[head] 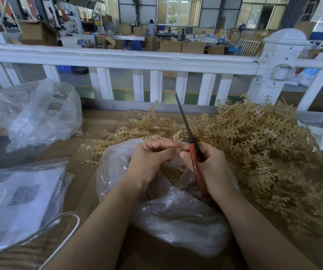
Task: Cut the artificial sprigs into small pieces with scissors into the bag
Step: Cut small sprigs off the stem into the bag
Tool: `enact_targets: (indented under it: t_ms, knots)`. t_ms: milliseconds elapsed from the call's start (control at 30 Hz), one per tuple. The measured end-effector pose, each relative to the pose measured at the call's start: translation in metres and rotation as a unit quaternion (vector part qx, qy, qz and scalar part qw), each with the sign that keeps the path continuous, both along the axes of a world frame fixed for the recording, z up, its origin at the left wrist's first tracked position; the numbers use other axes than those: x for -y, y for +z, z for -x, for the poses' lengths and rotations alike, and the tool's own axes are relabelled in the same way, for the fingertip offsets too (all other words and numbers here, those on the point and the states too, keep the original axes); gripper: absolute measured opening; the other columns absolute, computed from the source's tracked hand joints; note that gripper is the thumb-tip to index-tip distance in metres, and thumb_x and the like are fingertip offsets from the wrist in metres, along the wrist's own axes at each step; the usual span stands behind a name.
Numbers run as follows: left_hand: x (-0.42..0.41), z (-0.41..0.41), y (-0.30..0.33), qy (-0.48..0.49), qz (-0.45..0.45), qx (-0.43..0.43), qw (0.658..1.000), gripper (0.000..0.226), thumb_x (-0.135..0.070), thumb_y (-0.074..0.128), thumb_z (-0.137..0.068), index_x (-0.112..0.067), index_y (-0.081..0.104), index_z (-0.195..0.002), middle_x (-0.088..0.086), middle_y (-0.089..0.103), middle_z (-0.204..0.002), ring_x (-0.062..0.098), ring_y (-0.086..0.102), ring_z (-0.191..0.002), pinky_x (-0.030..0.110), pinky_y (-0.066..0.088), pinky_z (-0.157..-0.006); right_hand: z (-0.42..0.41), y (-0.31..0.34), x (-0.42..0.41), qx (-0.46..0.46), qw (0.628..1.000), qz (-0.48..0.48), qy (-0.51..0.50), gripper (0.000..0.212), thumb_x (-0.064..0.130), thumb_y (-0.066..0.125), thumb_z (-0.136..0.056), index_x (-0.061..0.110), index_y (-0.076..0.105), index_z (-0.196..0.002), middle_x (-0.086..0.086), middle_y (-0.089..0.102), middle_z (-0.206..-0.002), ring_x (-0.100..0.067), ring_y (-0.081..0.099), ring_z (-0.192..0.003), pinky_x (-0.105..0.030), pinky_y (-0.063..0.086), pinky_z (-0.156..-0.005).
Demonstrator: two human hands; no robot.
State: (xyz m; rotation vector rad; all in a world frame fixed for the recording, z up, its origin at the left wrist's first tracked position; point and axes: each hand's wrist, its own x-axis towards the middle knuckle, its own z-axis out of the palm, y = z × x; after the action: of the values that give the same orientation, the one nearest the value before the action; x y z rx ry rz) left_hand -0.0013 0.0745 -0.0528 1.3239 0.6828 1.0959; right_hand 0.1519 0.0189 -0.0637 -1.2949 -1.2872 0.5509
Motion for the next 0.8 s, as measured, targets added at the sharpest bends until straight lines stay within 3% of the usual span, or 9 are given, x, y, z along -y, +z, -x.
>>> enact_targets:
  t_ms: [167,267,433,533,600,667,733,800]
  knots:
    - [0.003,0.0,0.0,-0.021,-0.004,-0.014,1.0,0.016,-0.003,0.077,-0.076,-0.018,0.081,-0.082,0.003,0.076,-0.082,0.011,0.071,-0.074,0.021,0.054,-0.071,0.0,0.006,0.002,-0.037,0.999,0.007,-0.002,0.014,0.011,0.078,-0.088,0.024,0.074,-0.092,0.01,0.076,-0.077,-0.003,0.069,-0.067,-0.015,0.053,-0.061]
    - [0.006,-0.002,0.0,-0.003,-0.052,-0.078,0.996,0.019,0.001,0.077,-0.079,-0.017,0.081,-0.082,0.004,0.077,-0.084,0.015,0.073,-0.076,0.022,0.055,-0.073,0.001,0.007,0.002,-0.033,0.999,0.019,0.003,0.012,0.009,0.077,-0.088,0.021,0.074,-0.088,0.012,0.073,-0.068,0.0,0.066,-0.061,-0.012,0.05,-0.059]
    - [0.011,-0.002,-0.001,0.025,-0.104,-0.171,0.979,0.023,-0.014,0.073,-0.088,-0.021,0.075,-0.066,-0.001,0.069,-0.059,0.011,0.059,-0.046,0.02,0.049,-0.05,0.003,0.007,0.003,-0.047,0.999,0.019,0.006,0.019,0.007,0.075,-0.09,0.024,0.07,-0.082,0.014,0.07,-0.062,0.003,0.062,-0.055,-0.011,0.047,-0.054]
    - [0.014,0.0,0.001,0.1,-0.244,-0.092,0.96,0.043,-0.028,0.067,-0.092,-0.014,0.056,-0.053,-0.001,0.052,-0.048,0.012,0.046,-0.043,0.023,0.039,-0.049,0.001,0.008,0.002,-0.076,0.997,0.012,0.002,0.015,0.008,0.074,-0.091,0.02,0.071,-0.083,0.011,0.069,-0.062,-0.001,0.063,-0.056,-0.016,0.05,-0.055]
    - [0.012,0.0,0.004,0.211,-0.337,-0.062,0.915,0.036,-0.031,0.067,-0.09,-0.016,0.053,-0.061,-0.005,0.051,-0.056,0.011,0.046,-0.052,0.024,0.039,-0.053,0.001,0.008,0.003,-0.077,0.997,0.01,0.005,0.014,0.009,0.074,-0.091,0.02,0.07,-0.084,0.014,0.069,-0.062,0.001,0.063,-0.056,-0.015,0.049,-0.054]
    - [0.008,0.002,0.006,0.283,-0.358,-0.106,0.884,0.021,-0.04,0.066,-0.089,-0.022,0.058,-0.08,-0.007,0.057,-0.079,0.013,0.055,-0.076,0.029,0.046,-0.07,0.001,0.006,0.002,-0.065,0.998,0.014,0.005,0.013,0.01,0.074,-0.091,0.02,0.07,-0.083,0.013,0.067,-0.061,0.0,0.06,-0.054,-0.016,0.048,-0.053]
    - [0.004,0.005,0.006,0.241,-0.275,-0.209,0.907,0.026,-0.057,0.059,-0.088,-0.034,0.06,-0.101,-0.013,0.053,-0.109,0.012,0.049,-0.112,0.037,0.041,-0.1,-0.001,0.004,0.001,-0.066,0.998,0.018,0.0,0.008,0.012,0.074,-0.091,0.014,0.071,-0.084,0.007,0.065,-0.06,-0.005,0.058,-0.052,-0.021,0.049,-0.052]
    - [0.002,0.007,0.002,0.154,-0.217,-0.296,0.917,0.023,-0.06,0.053,-0.091,-0.046,0.06,-0.107,-0.019,0.045,-0.124,0.009,0.034,-0.13,0.047,0.023,-0.116,-0.003,0.002,0.0,-0.071,0.997,0.019,-0.002,0.005,0.014,0.074,-0.091,0.011,0.071,-0.087,0.005,0.066,-0.062,-0.008,0.058,-0.054,-0.023,0.049,-0.052]
